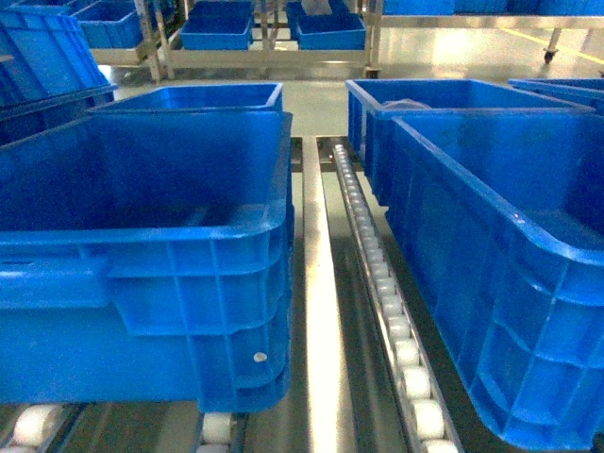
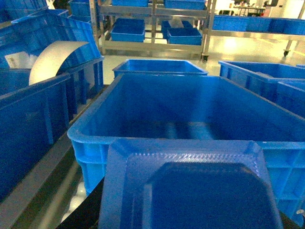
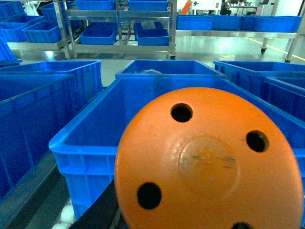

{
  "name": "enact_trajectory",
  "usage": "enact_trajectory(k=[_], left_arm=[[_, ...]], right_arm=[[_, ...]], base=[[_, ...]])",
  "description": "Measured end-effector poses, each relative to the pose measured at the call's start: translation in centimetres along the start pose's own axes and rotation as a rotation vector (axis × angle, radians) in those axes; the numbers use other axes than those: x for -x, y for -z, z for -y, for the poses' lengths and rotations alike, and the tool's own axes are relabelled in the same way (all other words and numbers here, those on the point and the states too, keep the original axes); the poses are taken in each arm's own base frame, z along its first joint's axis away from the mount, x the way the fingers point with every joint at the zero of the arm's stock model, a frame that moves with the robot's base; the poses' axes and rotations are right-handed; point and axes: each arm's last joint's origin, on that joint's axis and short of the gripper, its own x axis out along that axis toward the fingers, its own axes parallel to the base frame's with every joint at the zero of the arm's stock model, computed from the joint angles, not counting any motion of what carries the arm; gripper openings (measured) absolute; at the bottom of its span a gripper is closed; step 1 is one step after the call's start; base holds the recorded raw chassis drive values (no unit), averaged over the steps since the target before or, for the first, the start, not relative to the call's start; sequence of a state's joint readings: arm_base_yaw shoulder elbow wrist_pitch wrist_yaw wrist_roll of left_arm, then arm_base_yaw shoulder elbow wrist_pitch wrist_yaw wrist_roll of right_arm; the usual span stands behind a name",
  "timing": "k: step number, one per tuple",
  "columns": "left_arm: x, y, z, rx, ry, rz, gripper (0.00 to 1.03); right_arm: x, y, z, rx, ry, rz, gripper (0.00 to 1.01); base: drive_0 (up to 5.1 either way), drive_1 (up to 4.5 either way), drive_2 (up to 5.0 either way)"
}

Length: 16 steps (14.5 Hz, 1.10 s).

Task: Sort blue parts and orange caps into right shelf containers

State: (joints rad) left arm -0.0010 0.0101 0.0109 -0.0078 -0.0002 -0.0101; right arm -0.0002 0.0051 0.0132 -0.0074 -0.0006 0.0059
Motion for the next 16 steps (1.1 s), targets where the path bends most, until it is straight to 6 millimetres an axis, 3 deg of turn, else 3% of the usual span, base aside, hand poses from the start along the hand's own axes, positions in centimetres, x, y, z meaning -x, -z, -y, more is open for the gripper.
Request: enact_trajectory(k=[16], left_arm=[[0.00, 0.00, 0.00, 0.000, 0.000, 0.000, 0.42]], right_arm=[[0.00, -0.01, 0.00, 0.000, 0.000, 0.001, 0.43]], base=[[0.0, 0.00, 0.0]])
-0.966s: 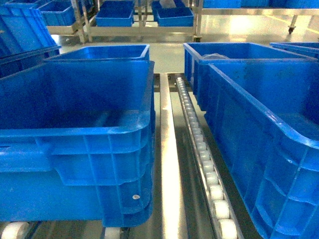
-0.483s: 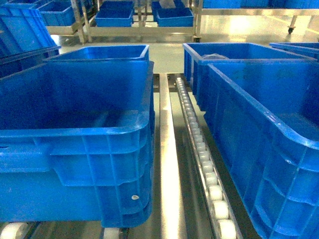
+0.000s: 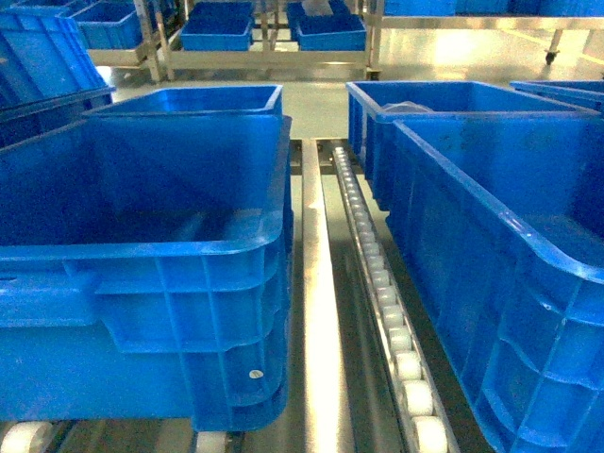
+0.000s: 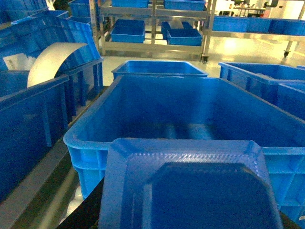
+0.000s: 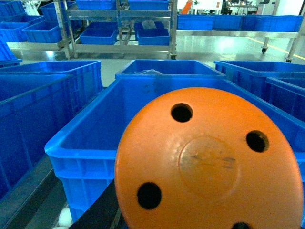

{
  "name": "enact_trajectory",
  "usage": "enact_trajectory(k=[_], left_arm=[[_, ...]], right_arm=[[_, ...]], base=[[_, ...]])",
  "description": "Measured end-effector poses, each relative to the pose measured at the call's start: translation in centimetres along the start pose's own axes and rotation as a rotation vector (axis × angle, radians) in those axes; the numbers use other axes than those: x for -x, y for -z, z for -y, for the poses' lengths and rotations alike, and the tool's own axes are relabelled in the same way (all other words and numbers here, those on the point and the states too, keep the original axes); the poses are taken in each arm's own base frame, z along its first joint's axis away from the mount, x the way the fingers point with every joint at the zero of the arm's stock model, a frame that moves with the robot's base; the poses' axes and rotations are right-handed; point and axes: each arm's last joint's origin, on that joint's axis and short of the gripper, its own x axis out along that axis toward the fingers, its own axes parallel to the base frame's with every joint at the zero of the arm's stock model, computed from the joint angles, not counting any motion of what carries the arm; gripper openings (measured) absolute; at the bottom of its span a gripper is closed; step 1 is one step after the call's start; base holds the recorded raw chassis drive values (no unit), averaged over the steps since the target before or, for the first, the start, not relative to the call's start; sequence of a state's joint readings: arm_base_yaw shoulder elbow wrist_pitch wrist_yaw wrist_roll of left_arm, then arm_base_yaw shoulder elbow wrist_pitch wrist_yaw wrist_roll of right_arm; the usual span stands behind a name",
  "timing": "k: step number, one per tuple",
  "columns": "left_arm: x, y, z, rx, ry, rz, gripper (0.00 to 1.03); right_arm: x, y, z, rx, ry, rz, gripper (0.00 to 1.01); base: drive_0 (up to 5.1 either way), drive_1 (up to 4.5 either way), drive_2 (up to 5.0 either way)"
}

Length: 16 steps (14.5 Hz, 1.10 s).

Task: Sort blue parts and orange caps into right shelf containers

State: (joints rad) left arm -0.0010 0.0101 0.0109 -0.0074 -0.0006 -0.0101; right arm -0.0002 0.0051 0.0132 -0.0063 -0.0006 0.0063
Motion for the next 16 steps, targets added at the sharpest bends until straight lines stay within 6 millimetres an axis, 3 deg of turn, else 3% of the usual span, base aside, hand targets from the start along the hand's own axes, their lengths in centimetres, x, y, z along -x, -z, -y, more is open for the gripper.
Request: enact_trajectory(k=[16], left_arm=[[-0.02, -0.40, 0.05, 0.011, -0.002, 0.042, 0.42]], right_arm=[[0.00, 0.00, 0.00, 0.000, 0.000, 0.000, 0.43]], base=[[0.0, 0.00, 0.0]])
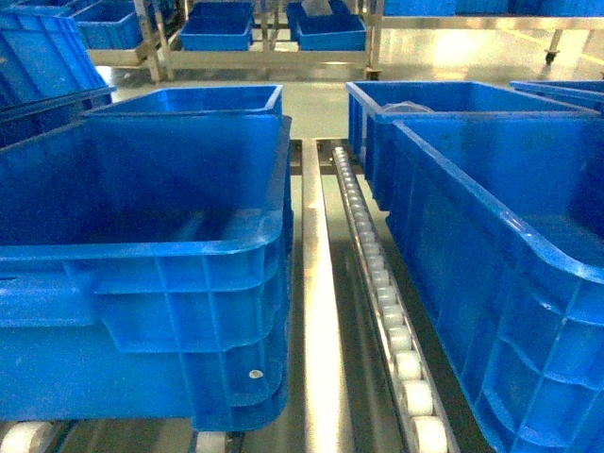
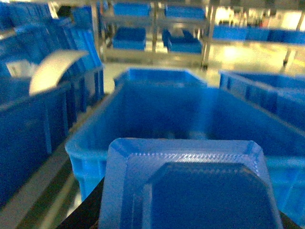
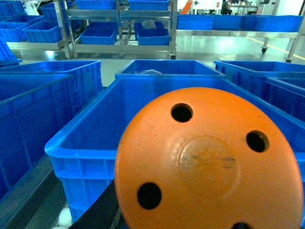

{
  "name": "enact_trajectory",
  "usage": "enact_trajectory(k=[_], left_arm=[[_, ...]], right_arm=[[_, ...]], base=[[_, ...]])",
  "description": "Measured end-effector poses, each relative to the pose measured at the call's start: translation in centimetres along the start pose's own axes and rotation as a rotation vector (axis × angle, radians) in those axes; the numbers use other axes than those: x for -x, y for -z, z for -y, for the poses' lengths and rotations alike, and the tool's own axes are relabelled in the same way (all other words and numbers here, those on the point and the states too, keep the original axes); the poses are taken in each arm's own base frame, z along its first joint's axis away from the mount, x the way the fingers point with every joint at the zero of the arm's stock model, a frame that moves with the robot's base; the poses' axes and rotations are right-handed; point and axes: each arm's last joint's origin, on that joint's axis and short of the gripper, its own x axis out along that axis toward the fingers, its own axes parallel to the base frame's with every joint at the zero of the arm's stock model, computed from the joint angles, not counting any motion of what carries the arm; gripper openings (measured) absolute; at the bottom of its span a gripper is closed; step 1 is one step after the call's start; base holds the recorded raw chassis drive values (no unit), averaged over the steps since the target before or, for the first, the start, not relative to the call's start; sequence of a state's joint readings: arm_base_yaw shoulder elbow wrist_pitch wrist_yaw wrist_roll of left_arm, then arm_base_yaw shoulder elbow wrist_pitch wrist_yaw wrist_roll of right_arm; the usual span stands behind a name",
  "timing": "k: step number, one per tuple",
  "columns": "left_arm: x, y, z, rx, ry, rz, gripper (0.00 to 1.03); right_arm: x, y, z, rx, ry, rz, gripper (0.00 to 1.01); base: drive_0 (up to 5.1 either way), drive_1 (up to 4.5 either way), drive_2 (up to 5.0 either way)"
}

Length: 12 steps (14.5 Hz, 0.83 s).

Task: Sort blue parts and orange caps into right shelf containers

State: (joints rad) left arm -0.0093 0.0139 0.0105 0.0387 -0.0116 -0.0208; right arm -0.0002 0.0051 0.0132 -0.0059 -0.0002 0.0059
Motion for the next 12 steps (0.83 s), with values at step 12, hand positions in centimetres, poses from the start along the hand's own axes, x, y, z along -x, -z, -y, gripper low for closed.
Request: enact_trajectory(k=[12], left_arm=[[-23.7, -2.9, 4.0, 0.086, 0.176, -0.156, 0.44]], right_arm=[[-17.5, -6.5, -0.3, 0.254, 0.015, -0.102, 0.43]], base=[[0.0, 0.00, 0.0]])
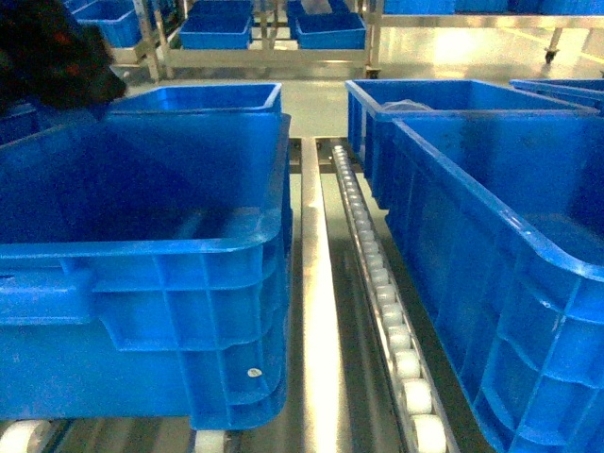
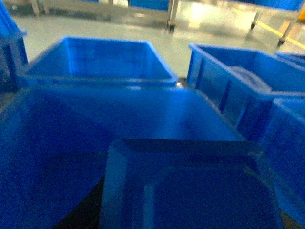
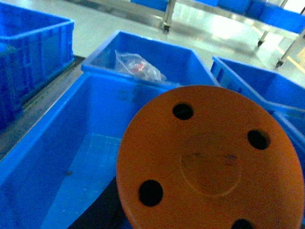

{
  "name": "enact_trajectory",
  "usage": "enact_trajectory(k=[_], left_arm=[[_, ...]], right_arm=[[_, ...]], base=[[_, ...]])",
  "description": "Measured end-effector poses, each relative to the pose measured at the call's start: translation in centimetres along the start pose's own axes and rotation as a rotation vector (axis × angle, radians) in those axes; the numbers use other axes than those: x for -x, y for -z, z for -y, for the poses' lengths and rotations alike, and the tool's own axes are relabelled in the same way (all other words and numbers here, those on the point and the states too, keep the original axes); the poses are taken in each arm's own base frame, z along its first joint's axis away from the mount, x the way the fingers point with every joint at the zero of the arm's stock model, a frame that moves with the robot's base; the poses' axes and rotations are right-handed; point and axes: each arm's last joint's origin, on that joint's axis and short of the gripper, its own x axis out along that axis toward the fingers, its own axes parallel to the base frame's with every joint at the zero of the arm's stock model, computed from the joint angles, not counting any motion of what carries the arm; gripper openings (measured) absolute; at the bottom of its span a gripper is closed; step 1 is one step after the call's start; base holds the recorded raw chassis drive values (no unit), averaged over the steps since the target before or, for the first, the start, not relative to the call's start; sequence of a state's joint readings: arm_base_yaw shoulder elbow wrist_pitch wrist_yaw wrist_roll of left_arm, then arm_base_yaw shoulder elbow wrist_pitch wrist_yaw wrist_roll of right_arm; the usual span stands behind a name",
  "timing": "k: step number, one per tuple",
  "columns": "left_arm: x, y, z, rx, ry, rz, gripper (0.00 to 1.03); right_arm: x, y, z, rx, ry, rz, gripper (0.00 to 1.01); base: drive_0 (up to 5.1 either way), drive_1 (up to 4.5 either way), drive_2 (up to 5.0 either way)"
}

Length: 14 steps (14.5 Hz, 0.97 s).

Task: Sort blue parts and orange caps into right shelf containers

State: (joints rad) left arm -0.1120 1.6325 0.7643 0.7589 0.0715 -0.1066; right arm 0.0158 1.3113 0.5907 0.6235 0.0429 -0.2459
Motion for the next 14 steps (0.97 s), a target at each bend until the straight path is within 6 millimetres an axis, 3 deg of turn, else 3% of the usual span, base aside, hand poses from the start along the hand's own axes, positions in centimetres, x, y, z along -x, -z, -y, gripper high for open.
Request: enact_trajectory(k=[1, 2, 4, 5, 6, 8, 9, 11, 14], left_arm=[[-2.3, 0.7, 0.1, 0.004, 0.002, -0.058, 0.57], [-2.8, 0.1, 0.2, 0.005, 0.009, -0.031, 0.68], [-1.7, -2.7, 0.6, 0.015, 0.040, 0.086, 0.91], [-1.0, -3.0, 0.5, 0.015, 0.043, 0.116, 1.00], [0.1, -2.1, -0.2, 0.046, 0.036, 0.104, 0.97], [1.1, -1.0, -1.2, 0.093, 0.006, 0.074, 0.98], [1.5, -1.2, -1.0, 0.053, -0.064, 0.118, 0.90], [5.4, 0.0, -1.1, -0.057, -0.160, 0.142, 0.63], [9.3, 2.6, -1.4, -0.086, -0.177, 0.103, 0.25]], right_arm=[[-2.7, 1.1, -0.3, -0.011, -0.006, -0.073, 0.43], [-3.9, 1.5, -0.4, -0.022, -0.008, -0.086, 0.55], [-4.1, 1.2, -0.3, -0.048, -0.008, -0.058, 0.78], [-3.9, 1.2, -0.1, -0.056, 0.003, -0.041, 0.91], [-3.6, 1.7, -0.1, -0.053, 0.025, -0.056, 1.00], [-3.4, 2.2, -0.1, -0.053, 0.030, -0.074, 0.98], [-3.1, 2.0, -0.1, -0.087, 0.019, 0.013, 0.93], [-0.2, 3.2, -0.5, -0.195, -0.010, 0.100, 0.67], [3.6, 4.8, -0.8, -0.231, -0.013, 0.092, 0.27]], base=[[0.0, 0.00, 0.0], [0.0, 0.00, 0.0], [0.0, 0.00, 0.0], [0.0, 0.00, 0.0], [0.0, 0.00, 0.0], [0.0, 0.00, 0.0], [0.0, 0.00, 0.0], [0.0, 0.00, 0.0], [0.0, 0.00, 0.0]])
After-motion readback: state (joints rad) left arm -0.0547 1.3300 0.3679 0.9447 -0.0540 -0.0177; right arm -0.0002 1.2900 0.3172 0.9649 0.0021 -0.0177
